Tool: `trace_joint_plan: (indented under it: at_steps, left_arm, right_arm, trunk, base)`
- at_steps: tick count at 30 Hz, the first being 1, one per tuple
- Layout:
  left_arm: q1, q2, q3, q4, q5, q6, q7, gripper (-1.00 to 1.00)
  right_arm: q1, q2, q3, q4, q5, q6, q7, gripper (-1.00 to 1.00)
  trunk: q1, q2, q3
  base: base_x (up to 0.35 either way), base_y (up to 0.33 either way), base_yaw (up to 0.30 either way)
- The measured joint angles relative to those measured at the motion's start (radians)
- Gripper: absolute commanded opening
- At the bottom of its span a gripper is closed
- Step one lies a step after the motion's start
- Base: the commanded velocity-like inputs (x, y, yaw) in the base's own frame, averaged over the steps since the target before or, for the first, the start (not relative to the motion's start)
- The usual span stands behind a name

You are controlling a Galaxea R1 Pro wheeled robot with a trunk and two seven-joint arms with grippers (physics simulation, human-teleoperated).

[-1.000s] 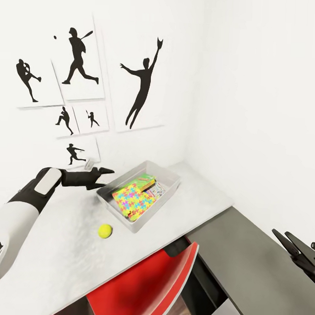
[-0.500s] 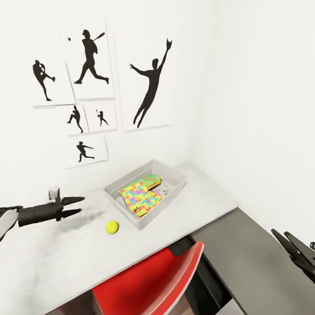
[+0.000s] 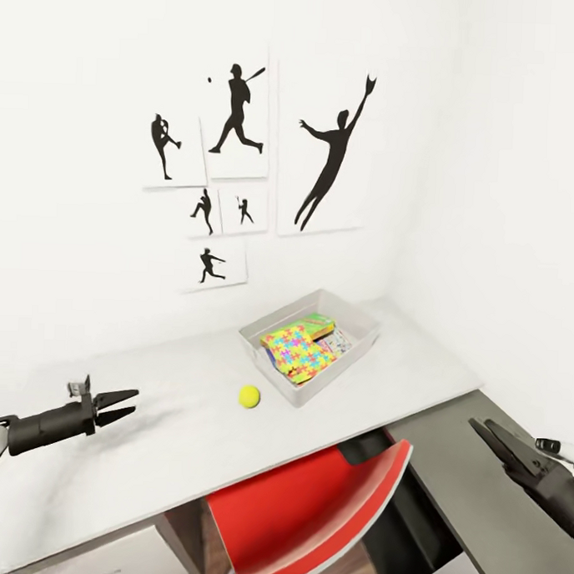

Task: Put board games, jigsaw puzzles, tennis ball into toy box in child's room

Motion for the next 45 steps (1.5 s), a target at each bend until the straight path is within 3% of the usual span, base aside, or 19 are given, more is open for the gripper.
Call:
trace_joint_plan:
  at_steps: [6, 10, 14, 19, 22, 27, 28, 31, 34, 36, 37, 41, 45]
  left_arm:
    - [0.001, 0.002, 0.004, 0.001, 0.0, -0.002, -0.006, 1.0]
    - [0.001, 0.004, 0.005, 0.001, 0.0, -0.002, -0.007, 1.0]
    - [0.001, 0.021, 0.011, 0.002, 0.0, -0.003, -0.009, 1.0]
    - [0.001, 0.032, 0.015, 0.002, 0.0, -0.004, -0.01, 1.0]
    - [0.001, 0.034, 0.016, 0.003, -0.001, -0.004, -0.009, 1.0]
    - [0.001, 0.035, 0.016, 0.003, 0.0, -0.004, -0.01, 1.0]
    - [0.001, 0.035, 0.016, 0.003, -0.001, -0.004, -0.01, 1.0]
    - [0.001, 0.034, 0.016, 0.003, 0.0, -0.004, -0.01, 1.0]
    - [0.001, 0.035, 0.016, 0.003, -0.001, -0.004, -0.01, 1.0]
    - [0.001, 0.035, 0.016, 0.003, 0.0, -0.004, -0.01, 1.0]
    - [0.001, 0.035, 0.016, 0.003, -0.001, -0.004, -0.01, 1.0]
    - [0.001, 0.037, 0.017, 0.004, -0.001, -0.004, -0.01, 1.0]
    - [0.001, 0.044, 0.018, 0.009, 0.0, -0.004, -0.01, 1.0]
  right_arm:
    - [-0.001, 0.0, 0.057, 0.0, -0.001, 0.002, -0.115, 1.0]
    - [-0.002, 0.0, 0.098, 0.0, -0.001, 0.005, -0.155, 1.0]
    - [-0.006, 0.0, 0.139, -0.001, -0.001, 0.006, -0.205, 1.0]
    - [-0.017, 0.0, 0.191, -0.001, -0.003, 0.009, -0.329, 1.0]
    - [-0.056, 0.007, 0.263, -0.002, -0.003, 0.009, -0.425, 1.0]
    - [-0.214, 0.029, 0.378, -0.001, -0.009, 0.056, -0.558, 1.0]
    - [-0.268, 0.043, 0.417, 0.0, -0.013, 0.095, -0.617, 1.0]
    - [-0.393, 0.083, 0.488, 0.002, -0.019, 0.173, -0.782, 1.0]
    - [-0.545, 0.157, 0.545, 0.015, -0.023, 0.225, -1.027, 1.0]
    - [-0.601, 0.189, 0.572, 0.033, -0.01, 0.237, -1.122, 1.0]
    - [-0.65, 0.218, 0.602, 0.06, -0.009, 0.245, -1.212, 1.0]
    - [-0.767, 0.278, 0.681, 0.169, -0.01, 0.246, -1.414, 1.0]
    - [-0.834, 0.314, 0.723, 0.274, -0.008, 0.247, -1.529, 1.0]
  trunk:
    - [0.0, 0.0, 0.0]
    - [0.0, 0.0, 0.0]
    - [0.0, 0.0, 0.0]
    - [0.0, 0.0, 0.0]
    - [0.0, 0.0, 0.0]
    - [0.0, 0.0, 0.0]
    - [0.0, 0.0, 0.0]
    - [0.0, 0.0, 0.0]
    - [0.0, 0.0, 0.0]
    - [0.0, 0.0, 0.0]
    - [0.0, 0.0, 0.0]
    - [0.0, 0.0, 0.0]
    - [0.0, 0.0, 0.0]
  base:
    - [-0.177, 0.23, 0.285]
    - [-0.108, 0.204, 0.28]
    - [-0.035, 0.078, 0.263]
    - [-0.009, 0.167, 0.101]
    - [-0.002, 0.11, 0.026]
    - [-0.001, 0.032, 0.007]
    - [0.0, 0.011, 0.003]
    - [0.0, 0.005, 0.001]
    - [0.0, 0.028, 0.0]
    - [0.0, 0.123, 0.0]
    - [0.0, 0.183, 0.0]
    - [0.0, 0.23, 0.0]
    - [0.0, 0.27, 0.0]
